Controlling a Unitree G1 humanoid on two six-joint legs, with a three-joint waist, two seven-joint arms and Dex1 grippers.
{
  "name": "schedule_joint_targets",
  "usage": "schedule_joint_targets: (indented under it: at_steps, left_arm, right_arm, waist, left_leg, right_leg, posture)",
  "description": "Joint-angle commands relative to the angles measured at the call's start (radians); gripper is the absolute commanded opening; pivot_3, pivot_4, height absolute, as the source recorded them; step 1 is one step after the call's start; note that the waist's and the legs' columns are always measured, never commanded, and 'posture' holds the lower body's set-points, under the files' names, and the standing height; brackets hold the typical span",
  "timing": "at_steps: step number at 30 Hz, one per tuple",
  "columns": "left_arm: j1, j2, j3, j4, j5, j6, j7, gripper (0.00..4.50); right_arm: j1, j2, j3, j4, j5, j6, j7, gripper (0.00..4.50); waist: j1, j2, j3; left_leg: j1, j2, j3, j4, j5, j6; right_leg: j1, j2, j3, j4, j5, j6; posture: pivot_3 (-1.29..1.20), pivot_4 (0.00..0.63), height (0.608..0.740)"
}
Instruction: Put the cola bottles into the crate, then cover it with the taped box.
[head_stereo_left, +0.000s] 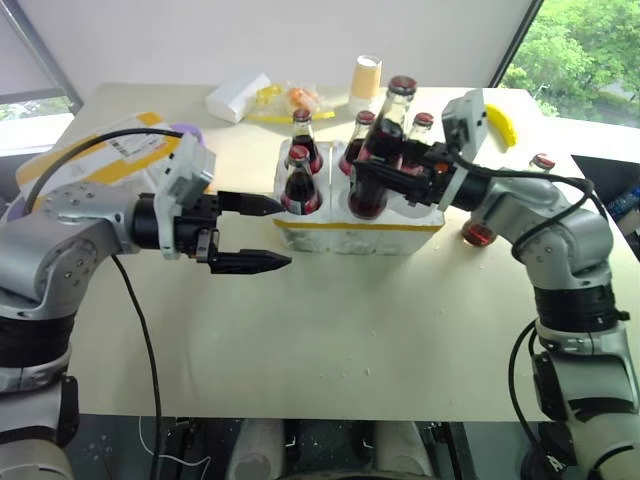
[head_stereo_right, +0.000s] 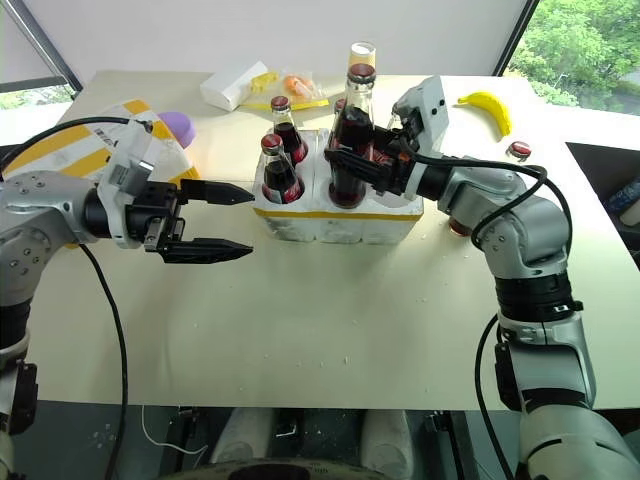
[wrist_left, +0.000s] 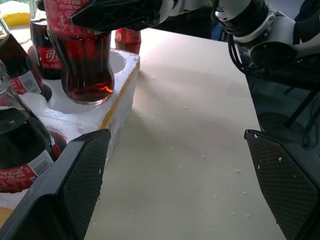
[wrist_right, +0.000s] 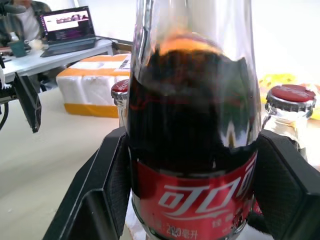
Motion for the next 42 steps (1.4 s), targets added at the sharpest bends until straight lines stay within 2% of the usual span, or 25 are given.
schedule_joint_targets:
  at_steps: [1,15,24,26,28,35,42]
  left_arm:
    - [0.001,0.015,0.052,-0.039,-0.027,0.0,0.017,4.5]
    - [0.001,0.011,0.05,-0.045,-0.037,-0.006,0.051,4.5]
    - [-0.003,0.007,0.047,-0.045,-0.038,-0.004,0.059,4.5]
    - [-0.013,-0.002,0.037,-0.029,-0.028,-0.012,0.06,4.5]
    - [-0.017,-0.007,0.032,-0.019,-0.021,-0.017,0.059,4.5]
    - [-0.038,-0.03,0.011,0.007,-0.008,-0.036,0.048,4.5]
    - [-0.065,-0.042,-0.012,0.041,0.005,-0.054,0.02,4.5]
  right_arm:
    - [-0.015,0.004,0.009,0.058,-0.073,-0.027,0.02,2.69]
    - [-0.13,0.11,-0.007,0.247,-0.184,-0.094,0.046,2.69]
    - [0.021,0.096,0.038,0.107,-0.225,-0.072,0.102,2.69]
    - [0.052,0.091,0.036,0.066,-0.221,-0.057,0.104,3.73]
    - [0.065,0.092,0.031,0.045,-0.222,-0.045,0.102,4.45]
    - [0.085,0.078,-0.014,-0.028,-0.229,-0.024,0.055,4.45]
    - [0.217,-0.046,-0.2,-0.346,-0.089,0.172,-0.006,4.45]
  waist:
    - [0.001,0.0,0.0]
    - [-0.002,0.0,0.0]
    - [0.003,0.0,0.0]
    - [0.002,0.0,0.0]
    - [-0.001,0.0,0.0]
    - [-0.012,0.0,0.0]
    - [-0.015,0.0,0.0]
  left_leg:
    - [0.0,0.0,0.0,0.0,0.0,0.0]
    - [-0.001,0.0,0.0,-0.001,0.0,-0.001]
    - [-0.001,0.0,0.0,-0.001,0.0,-0.001]
    - [-0.001,0.0,0.0,-0.001,0.0,-0.001]
    - [0.0,0.0,0.0,-0.002,0.0,-0.001]
    - [0.0,0.0,0.0,-0.001,0.001,-0.001]
    - [0.0,0.0,0.0,-0.002,0.001,-0.001]
  right_leg:
    - [0.0,0.0,0.0,0.0,0.0,0.0]
    - [-0.001,0.0,0.0,0.001,0.0,0.0]
    - [-0.001,0.0,0.0,0.0,0.0,0.0]
    - [-0.001,0.0,0.0,0.0,0.0,0.0]
    - [-0.001,0.0,0.0,0.0,0.0,0.0]
    - [-0.001,0.0,0.0,0.0,0.0,0.0]
    - [-0.001,0.0,0.0,0.0,0.0,0.0]
  posture:
    - [0.0,0.15,0.74]
    - [0.0,0.15,0.74]
    - [0.0,0.15,0.74]
    - [0.0,0.15,0.74]
    - [0.0,0.15,0.74]
    - [0.0,0.15,0.74]
    - [0.0,0.15,0.74]
